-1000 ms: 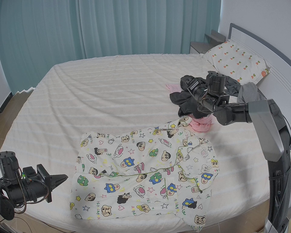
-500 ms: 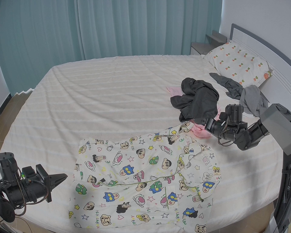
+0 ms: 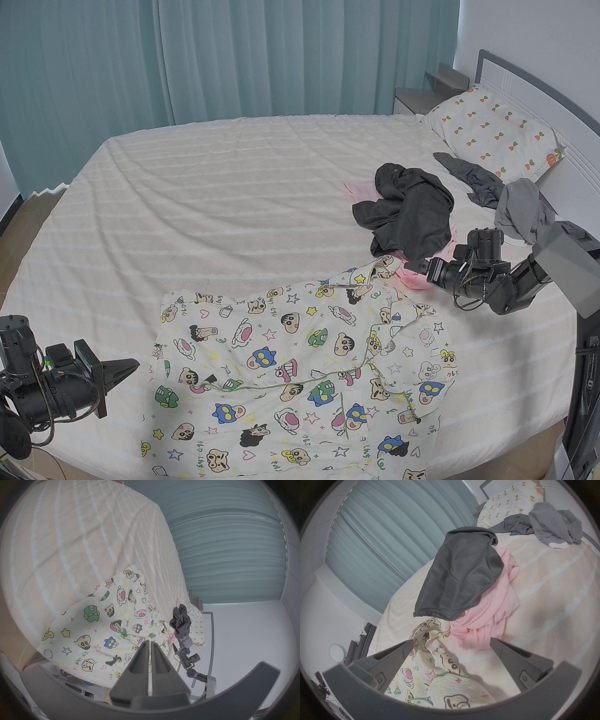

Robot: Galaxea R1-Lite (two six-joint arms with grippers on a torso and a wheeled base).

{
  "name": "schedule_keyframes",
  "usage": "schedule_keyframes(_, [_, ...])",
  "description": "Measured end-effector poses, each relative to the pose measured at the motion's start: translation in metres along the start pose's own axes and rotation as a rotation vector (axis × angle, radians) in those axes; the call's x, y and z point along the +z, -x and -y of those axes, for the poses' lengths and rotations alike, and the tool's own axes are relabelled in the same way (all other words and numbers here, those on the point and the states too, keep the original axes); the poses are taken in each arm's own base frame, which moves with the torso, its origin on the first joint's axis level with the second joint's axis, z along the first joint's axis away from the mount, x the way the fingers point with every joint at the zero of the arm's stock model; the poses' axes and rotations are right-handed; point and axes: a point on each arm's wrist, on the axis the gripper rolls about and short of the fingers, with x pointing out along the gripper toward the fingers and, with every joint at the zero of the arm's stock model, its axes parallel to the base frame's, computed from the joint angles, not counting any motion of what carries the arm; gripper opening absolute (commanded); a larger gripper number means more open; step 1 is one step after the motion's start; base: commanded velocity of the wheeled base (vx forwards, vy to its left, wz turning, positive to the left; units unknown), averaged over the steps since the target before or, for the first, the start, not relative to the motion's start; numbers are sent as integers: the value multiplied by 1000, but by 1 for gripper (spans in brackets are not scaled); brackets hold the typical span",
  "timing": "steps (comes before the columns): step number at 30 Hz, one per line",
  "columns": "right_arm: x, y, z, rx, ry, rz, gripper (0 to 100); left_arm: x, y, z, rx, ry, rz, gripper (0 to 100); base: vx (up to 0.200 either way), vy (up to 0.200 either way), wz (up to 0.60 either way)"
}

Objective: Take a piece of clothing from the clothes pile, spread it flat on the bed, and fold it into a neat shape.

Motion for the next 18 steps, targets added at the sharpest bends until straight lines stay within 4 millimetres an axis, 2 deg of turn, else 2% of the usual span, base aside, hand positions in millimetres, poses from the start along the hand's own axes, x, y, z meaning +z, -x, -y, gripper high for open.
schedule_keyframes(8, [-10,-4,19,-10,30,-49,100,0,0,0,2,2,-1,0,0,0,0])
schedule_keyframes(18, [-30,23,51,68,40,-180,100,0,-1,-1,4,2,-4,0,0,0,0])
